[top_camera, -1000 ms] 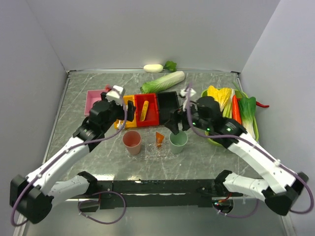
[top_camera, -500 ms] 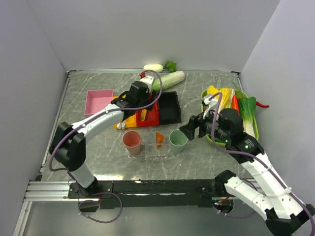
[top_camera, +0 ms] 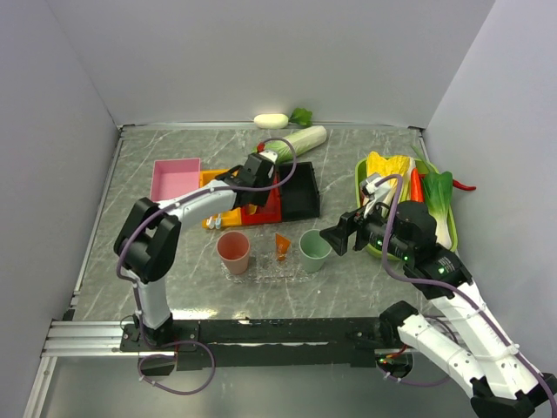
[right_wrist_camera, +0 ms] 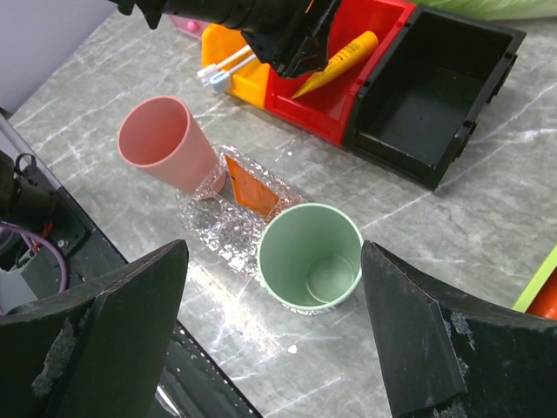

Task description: Prepare toiletry sets of a toothbrush and toothpaste on the tray

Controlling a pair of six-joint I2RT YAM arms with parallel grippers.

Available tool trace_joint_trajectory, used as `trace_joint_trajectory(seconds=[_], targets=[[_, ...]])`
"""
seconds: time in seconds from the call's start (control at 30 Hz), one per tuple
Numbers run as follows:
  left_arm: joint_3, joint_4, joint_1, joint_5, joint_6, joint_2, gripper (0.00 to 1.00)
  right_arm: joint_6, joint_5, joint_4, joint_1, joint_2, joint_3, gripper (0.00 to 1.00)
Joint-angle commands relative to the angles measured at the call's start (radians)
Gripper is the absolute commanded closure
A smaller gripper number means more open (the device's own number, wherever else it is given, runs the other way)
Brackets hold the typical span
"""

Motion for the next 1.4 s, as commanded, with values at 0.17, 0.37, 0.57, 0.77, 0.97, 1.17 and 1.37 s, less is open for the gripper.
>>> trace_joint_trajectory(seconds=[0.17,0.37,0.57,0.77,0.97,1.17,1.37], targets=[[0.002,0.008,-0.005,0.039,0.043,0.06,0.51,-0.006,-0.015,0.044,-0.009,-0.016,0.004,0.12],[-0.007,0.012,-0.008,0.045,0.052,0.086,0.56,-0.008,-0.007,0.046,-0.008,-0.011,0.002,0.12],[-0.005,0.005,-0.013,0.017,0.044,0.107,0.67,-0.009,-0.007,0.046,-0.011,-0.008,0.002,0.12],[-0.001,-0.011,-0.02,-0.007,0.043,0.12,0.62,-0.009,-0.003,0.046,-0.012,-0.008,0.001,0.12],[-0.008,-0.005,-0.027,-0.021,0.055,0.136,0.61,-0.008,-0.003,0.046,-0.014,-0.009,0.001,0.12],[-0.013,0.003,-0.036,-0.052,0.067,0.135,0.8,-0.008,0.008,0.043,-0.014,-0.014,0.001,0.12],[-0.007,0.017,-0.048,-0.06,0.064,0.081,0.99,-0.009,0.014,0.04,-0.015,-0.012,0.004,0.12]])
